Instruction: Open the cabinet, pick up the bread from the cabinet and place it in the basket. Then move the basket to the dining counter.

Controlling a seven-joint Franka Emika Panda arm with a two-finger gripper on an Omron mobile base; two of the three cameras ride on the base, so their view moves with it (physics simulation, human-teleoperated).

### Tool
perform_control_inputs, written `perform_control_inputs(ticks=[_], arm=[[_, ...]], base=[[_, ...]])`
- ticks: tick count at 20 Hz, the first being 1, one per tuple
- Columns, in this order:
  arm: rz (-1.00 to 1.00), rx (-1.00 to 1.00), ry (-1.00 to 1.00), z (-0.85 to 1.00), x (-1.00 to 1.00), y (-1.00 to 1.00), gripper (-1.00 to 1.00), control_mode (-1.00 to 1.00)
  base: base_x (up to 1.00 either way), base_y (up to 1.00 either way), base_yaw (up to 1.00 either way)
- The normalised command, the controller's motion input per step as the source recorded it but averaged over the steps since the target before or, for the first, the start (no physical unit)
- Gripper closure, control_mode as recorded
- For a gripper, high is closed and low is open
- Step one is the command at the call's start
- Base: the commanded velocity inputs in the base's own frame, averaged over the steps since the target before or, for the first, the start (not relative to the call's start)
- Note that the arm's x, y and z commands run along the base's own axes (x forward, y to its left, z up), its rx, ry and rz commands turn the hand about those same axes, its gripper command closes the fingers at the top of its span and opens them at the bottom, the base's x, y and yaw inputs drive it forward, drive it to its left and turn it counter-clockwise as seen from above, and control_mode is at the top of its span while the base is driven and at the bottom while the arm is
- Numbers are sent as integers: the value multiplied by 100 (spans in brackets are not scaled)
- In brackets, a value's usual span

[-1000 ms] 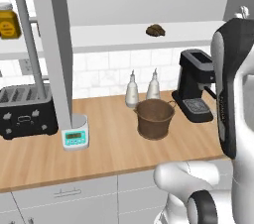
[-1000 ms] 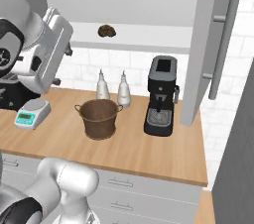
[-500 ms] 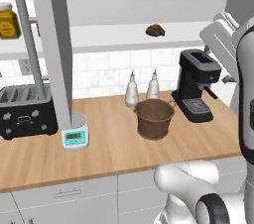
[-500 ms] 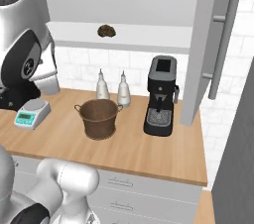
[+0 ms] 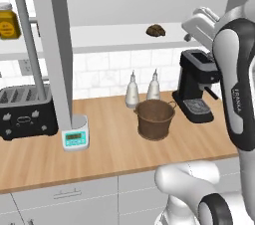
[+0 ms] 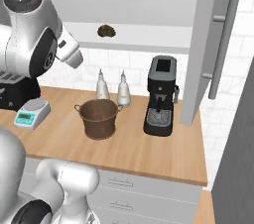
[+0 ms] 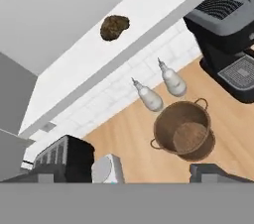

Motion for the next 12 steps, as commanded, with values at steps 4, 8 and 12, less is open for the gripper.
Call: perform_control_inputs(ticks=[4, 8, 12], arm=[[25, -20, -34, 8, 100, 0, -100, -100], [12, -29, 1, 55, 99, 0, -100, -100], [2, -31, 1, 24, 99, 0, -100, -100]], base=[[0, 0, 0], [0, 0, 0], [0, 0, 0]])
